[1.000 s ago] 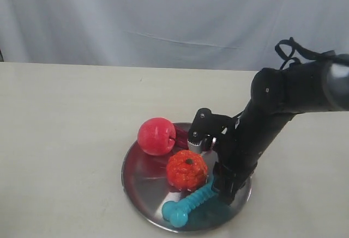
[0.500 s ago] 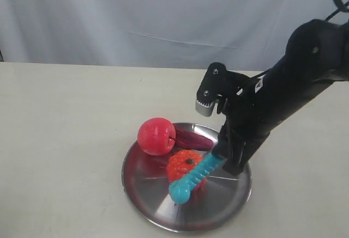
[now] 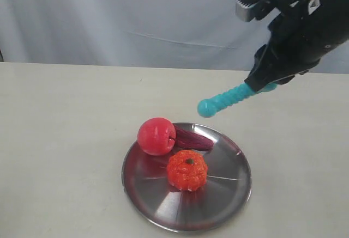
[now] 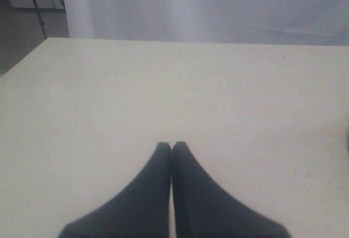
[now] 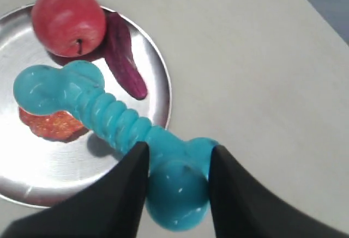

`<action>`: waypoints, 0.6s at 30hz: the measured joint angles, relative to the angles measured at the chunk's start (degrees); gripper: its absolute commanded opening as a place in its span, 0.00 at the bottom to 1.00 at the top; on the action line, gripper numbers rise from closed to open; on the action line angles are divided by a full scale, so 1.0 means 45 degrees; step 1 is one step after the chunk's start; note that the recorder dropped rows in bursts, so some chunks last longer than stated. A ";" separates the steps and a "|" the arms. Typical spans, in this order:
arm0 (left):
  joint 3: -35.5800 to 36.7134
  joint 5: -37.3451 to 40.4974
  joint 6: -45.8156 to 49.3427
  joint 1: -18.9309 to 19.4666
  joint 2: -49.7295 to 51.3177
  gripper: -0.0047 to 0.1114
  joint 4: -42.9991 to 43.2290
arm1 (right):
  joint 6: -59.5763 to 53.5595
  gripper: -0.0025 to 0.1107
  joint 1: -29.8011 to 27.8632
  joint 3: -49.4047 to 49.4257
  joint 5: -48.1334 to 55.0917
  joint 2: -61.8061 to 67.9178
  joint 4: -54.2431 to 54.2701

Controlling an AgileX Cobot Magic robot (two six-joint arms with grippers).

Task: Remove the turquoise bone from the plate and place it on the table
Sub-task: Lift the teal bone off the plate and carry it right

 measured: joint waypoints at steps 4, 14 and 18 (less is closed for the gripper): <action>0.0000 0.0000 0.0000 0.0000 0.0000 0.04 0.0000 | 0.0956 0.02 -0.1071 0.0004 0.0272 0.0000 -0.0342; 0.0000 0.0000 0.0000 0.0000 0.0000 0.04 0.0000 | 0.4198 0.02 -0.2301 0.0409 0.0412 0.0000 -0.3536; 0.0000 0.0000 0.0000 0.0000 0.0000 0.04 0.0000 | 0.6017 0.02 -0.2301 0.1009 0.0243 0.0026 -0.5137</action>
